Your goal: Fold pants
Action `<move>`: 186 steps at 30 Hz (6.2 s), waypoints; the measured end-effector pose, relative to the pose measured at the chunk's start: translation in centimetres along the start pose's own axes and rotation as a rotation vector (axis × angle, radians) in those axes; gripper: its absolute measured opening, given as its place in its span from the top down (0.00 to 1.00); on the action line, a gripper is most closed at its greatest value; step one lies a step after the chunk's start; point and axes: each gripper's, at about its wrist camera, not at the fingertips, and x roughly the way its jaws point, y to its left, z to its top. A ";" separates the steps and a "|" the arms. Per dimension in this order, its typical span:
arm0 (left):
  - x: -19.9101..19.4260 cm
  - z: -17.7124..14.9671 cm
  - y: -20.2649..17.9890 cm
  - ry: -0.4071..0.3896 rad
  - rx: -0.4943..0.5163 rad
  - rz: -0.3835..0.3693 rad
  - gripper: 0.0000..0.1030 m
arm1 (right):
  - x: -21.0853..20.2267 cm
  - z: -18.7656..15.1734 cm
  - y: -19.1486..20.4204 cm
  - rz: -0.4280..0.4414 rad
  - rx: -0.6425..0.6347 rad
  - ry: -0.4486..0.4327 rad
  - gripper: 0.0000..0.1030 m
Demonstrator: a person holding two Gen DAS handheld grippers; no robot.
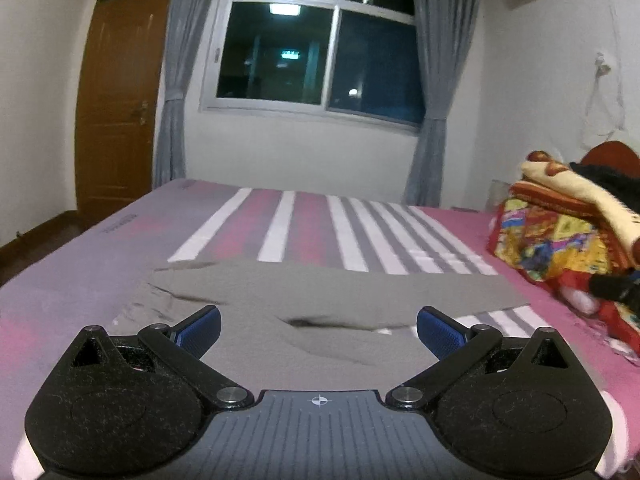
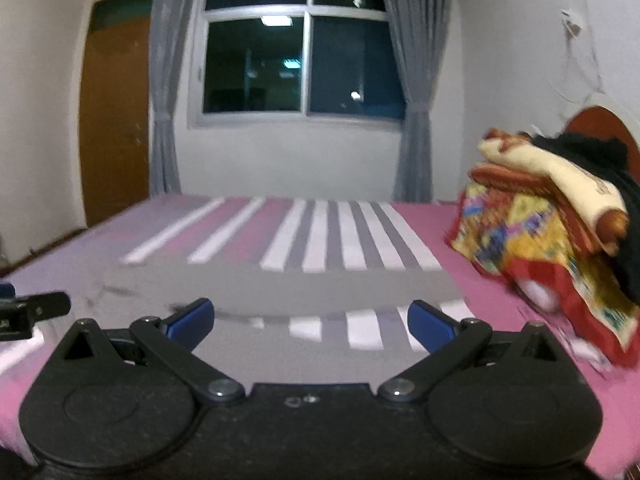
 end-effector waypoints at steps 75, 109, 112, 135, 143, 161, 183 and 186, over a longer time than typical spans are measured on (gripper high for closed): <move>24.8 1.6 24.6 0.142 0.199 -0.242 0.82 | 22.9 0.0 6.0 0.562 -0.499 0.122 0.96; 17.4 -12.7 27.3 0.281 -0.775 -0.225 0.70 | 25.2 -10.4 1.2 0.343 0.616 0.598 0.61; 19.2 -12.8 26.8 0.335 -0.746 -0.178 0.70 | 25.9 -11.1 0.7 0.319 0.655 0.610 0.71; 19.6 -7.1 28.7 0.353 -0.506 -0.122 0.75 | 16.9 -15.4 2.7 0.374 0.546 0.505 0.95; 20.3 -7.6 27.3 0.407 -0.417 -0.007 0.75 | 16.9 -16.4 4.1 0.327 0.494 0.556 0.94; 21.5 -9.2 21.8 0.499 -0.254 0.256 0.16 | 19.6 -11.2 1.4 -0.001 0.393 0.489 0.47; 21.5 -10.0 22.0 0.493 -0.233 0.235 0.11 | 14.5 -12.3 -3.5 0.014 0.399 0.424 0.58; 21.6 -10.1 22.0 0.494 -0.236 0.235 0.10 | 18.0 -11.9 -3.0 -0.033 0.296 0.515 0.44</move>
